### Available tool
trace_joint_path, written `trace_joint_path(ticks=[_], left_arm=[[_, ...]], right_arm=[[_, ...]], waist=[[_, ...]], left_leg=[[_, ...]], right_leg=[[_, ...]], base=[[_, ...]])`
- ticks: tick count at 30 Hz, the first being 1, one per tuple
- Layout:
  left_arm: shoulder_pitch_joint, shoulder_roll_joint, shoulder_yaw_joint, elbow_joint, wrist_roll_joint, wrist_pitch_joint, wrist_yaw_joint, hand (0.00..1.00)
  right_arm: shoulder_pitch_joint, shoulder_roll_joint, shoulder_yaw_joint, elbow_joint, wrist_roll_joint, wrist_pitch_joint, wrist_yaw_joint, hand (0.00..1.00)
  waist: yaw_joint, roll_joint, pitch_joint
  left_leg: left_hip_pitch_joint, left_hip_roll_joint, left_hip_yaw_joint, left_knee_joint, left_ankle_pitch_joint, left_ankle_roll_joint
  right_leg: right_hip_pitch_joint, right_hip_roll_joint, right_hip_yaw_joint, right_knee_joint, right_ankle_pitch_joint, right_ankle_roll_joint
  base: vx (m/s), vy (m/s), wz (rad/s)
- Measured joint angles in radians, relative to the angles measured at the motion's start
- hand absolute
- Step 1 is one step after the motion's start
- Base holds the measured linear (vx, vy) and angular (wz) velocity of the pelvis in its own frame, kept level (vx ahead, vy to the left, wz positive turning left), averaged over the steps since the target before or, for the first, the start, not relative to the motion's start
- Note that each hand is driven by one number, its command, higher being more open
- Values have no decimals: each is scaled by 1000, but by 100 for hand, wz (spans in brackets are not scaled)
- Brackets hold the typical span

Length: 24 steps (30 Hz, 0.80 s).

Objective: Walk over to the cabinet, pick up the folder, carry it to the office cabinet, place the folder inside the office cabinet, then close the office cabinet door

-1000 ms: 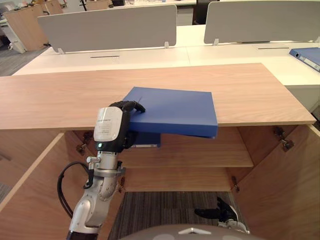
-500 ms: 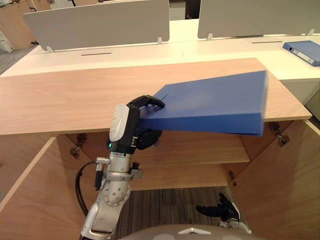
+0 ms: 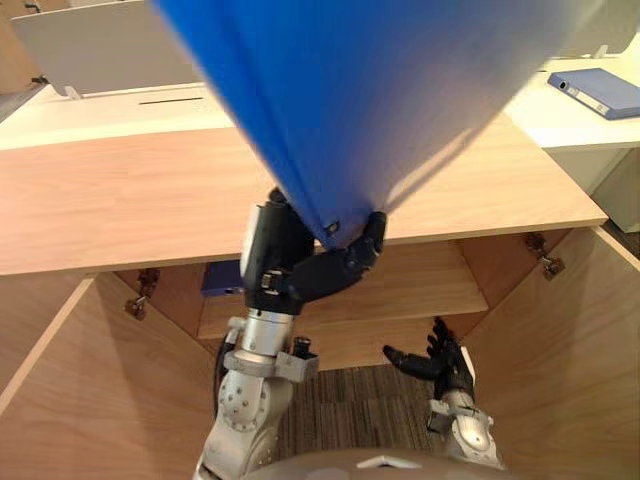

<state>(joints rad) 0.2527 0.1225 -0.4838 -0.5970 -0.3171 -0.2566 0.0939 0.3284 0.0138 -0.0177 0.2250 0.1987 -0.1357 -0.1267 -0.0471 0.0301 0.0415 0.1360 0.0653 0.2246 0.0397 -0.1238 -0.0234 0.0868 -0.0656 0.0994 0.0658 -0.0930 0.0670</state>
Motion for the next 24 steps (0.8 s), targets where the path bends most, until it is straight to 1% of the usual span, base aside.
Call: trace_joint_path(ticks=[6, 8, 11, 16, 20, 24], left_arm=[[-1, 9, -21, 5, -190, 10, -66, 0], [-1, 13, -19, 11, -219, 16, -73, 0], [3, 25, -15, 21, -225, 22, -78, 0], [20, 34, 20, 58, -232, 29, -95, 0], [42, 34, 85, 83, -232, 30, -114, 0], [50, 43, 152, 100, -232, 41, -128, 0]], right_arm=[[16, 10, -3, -209, 22, -15, -15, 100], [25, 21, -5, -259, 41, -30, -15, 100], [47, 28, -5, -333, 56, -45, -14, 100], [72, 33, -13, -428, 126, -67, -2, 100], [83, 15, -52, -497, 200, -74, 49, 100], [90, -17, -120, -570, 262, -75, 104, 100]], waist=[[-6, 0, 0], [-8, 0, 0], [-11, 1, 0], [-16, 4, 1], [-19, 12, 1], [-23, 11, 2]], left_leg=[[1, -1, 27, 4, -2, 2], [2, -1, 35, 6, -2, 3], [0, -2, 41, 10, -3, 4], [-6, -3, 46, 17, -4, 5], [-12, -1, 61, 21, -4, 5], [-12, -3, 67, 24, -4, 6]], right_leg=[[-15, 0, 31, 5, 9, 10], [-16, 0, 39, 5, 12, 11], [-19, 0, 45, 5, 16, 13], [-30, -1, 52, 5, 20, 16], [-38, 2, 69, 3, 30, 18], [-39, 0, 75, 0, 38, 23]], base=[[-21, 11, -14], [-26, 3, -11], [-35, 3, -8], [-35, -2, -4], [-13, -11, -11], [-18, -5, -5]])
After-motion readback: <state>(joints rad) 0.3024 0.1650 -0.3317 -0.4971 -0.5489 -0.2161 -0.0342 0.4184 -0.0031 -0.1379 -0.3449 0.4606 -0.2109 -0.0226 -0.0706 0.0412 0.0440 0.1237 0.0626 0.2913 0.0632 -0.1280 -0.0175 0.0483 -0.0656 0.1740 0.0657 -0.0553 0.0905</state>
